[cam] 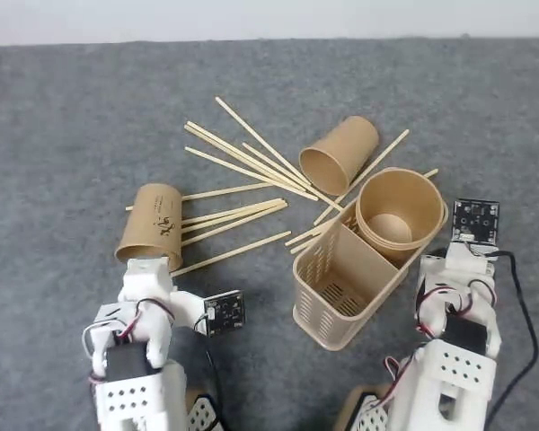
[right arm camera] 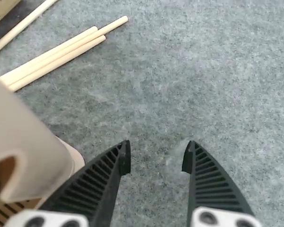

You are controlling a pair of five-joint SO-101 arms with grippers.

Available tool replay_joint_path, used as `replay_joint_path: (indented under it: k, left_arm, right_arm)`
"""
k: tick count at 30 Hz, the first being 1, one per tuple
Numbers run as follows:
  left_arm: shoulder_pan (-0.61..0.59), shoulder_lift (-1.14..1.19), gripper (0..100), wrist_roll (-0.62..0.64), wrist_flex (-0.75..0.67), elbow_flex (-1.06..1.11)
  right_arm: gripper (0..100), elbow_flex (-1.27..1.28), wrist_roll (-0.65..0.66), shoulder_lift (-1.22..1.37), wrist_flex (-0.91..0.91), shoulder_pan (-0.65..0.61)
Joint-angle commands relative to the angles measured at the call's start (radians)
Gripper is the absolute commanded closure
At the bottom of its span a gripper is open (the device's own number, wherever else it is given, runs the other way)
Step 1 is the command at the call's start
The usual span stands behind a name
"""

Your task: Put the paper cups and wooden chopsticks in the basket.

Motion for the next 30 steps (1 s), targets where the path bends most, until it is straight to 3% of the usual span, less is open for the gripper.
replay_joint_path:
  k: [1,4,16,20,30]
  left_arm:
    - [0.014,0.005,91,0.021,-0.011,-0.005]
    - [0.012,0.005,99,0.020,-0.011,-0.005]
    - [0.008,-0.005,99,0.069,0.003,-0.065]
    - [0.015,-0.005,99,0.144,0.081,-0.209]
    - [0.015,0.002,99,0.152,0.311,-0.503]
  right_arm:
    - [80.5,-0.008,0.018,-0.016,-0.019,-0.010]
    - [80.5,-0.008,0.018,-0.016,-0.018,-0.010]
    - [80.5,-0.008,0.020,-0.016,-0.021,-0.010]
    - [80.5,-0.008,0.021,-0.016,-0.021,-0.012]
    - [80.5,-0.008,0.023,-0.016,-0.021,-0.012]
